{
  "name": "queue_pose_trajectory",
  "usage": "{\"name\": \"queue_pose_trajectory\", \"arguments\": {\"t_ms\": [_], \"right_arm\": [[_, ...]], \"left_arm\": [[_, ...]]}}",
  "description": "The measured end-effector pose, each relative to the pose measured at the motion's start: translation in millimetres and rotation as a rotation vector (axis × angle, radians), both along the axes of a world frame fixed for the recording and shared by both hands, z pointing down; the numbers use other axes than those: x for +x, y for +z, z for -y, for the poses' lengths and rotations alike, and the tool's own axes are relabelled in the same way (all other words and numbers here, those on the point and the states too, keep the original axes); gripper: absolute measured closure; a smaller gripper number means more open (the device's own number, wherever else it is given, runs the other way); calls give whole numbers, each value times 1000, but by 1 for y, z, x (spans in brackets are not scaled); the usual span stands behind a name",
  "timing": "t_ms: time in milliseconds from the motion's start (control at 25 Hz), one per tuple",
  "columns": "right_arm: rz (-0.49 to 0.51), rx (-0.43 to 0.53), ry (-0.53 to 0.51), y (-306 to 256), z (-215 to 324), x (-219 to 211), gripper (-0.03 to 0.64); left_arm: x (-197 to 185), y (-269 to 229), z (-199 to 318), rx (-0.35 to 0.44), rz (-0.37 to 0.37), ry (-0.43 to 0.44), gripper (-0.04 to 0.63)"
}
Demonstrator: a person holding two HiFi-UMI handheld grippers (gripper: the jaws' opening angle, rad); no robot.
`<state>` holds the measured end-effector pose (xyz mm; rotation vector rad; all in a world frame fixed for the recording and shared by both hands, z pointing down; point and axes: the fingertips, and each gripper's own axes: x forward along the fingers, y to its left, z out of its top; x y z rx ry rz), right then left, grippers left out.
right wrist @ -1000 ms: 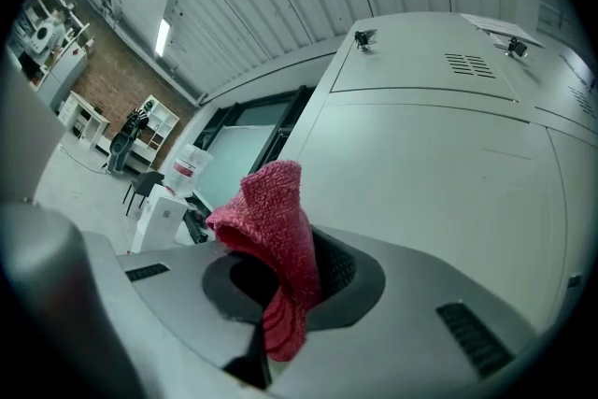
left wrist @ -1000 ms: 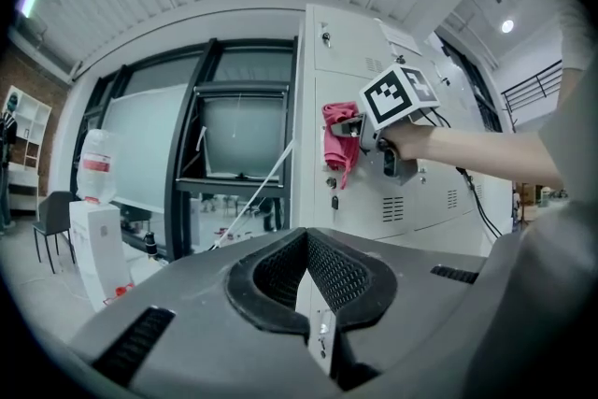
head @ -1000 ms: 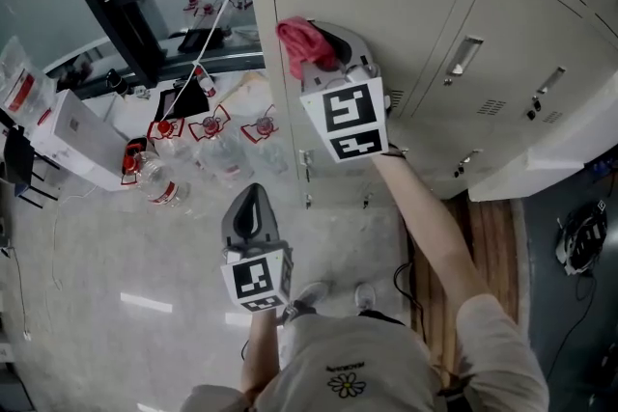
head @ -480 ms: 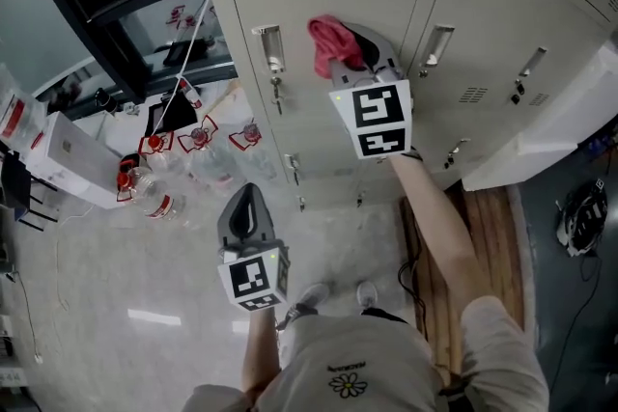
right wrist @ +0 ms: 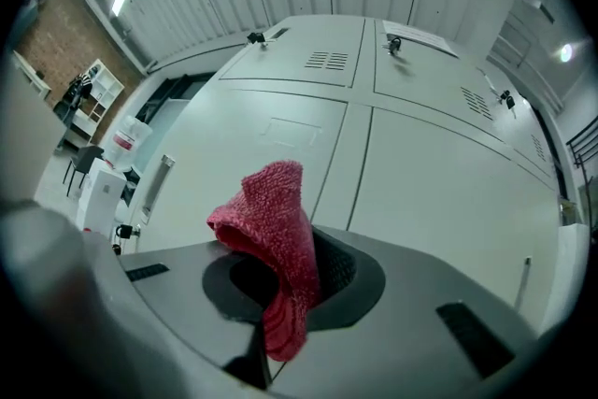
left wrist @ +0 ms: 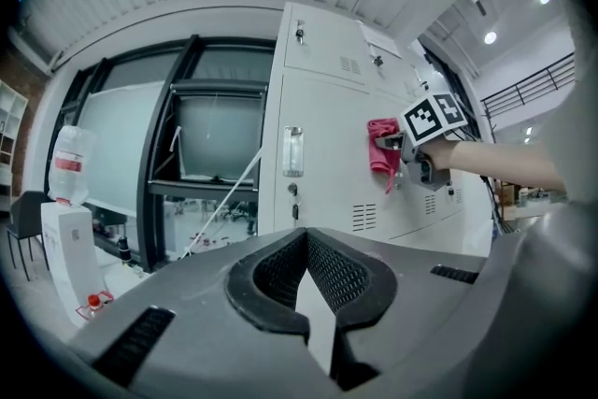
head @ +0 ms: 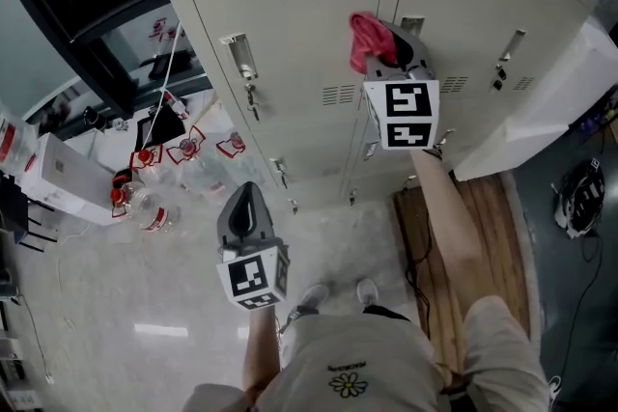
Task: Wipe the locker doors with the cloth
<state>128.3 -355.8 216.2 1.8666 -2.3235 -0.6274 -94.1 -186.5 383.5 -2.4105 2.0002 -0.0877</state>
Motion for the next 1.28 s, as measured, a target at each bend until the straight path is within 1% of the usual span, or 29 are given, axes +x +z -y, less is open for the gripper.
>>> {"name": "queue_pose_trajectory", "arguments": {"t_ms": [160, 280, 400, 520, 600, 760, 840, 920, 1120, 1280], "right_arm": [[8, -11, 53, 1, 2, 28, 586], [-5, -13, 78, 1, 3, 40, 586], [-6, -7, 94, 1, 3, 45, 586], [18, -13, 104, 4, 3, 47, 586], [28, -14, 82, 5, -3, 42, 586], [5, 41, -59, 6, -33, 1, 586], [13, 45, -130, 16, -42, -28, 586], [29, 22, -190, 30, -45, -59, 586], [57, -58, -304, 64, -31, -127, 586], [44, -97, -336, 80, -20, -160, 586]], "left_arm": [[7, -1, 1, 7, 4, 16, 578], [6, -1, 1, 5, 4, 16, 578], [6, -3, 1, 7, 7, 18, 578], [1, -4, -1, 10, 12, 8, 580], [-1, -4, -5, 8, 12, 0, 578], [-8, 1, -10, -4, 19, -15, 578], [-13, 1, -12, -3, 37, -21, 578], [-20, -1, -14, 1, 51, -30, 578], [-37, 1, -20, -7, 40, -67, 578], [-49, 10, -26, -24, 35, -90, 578]]}}
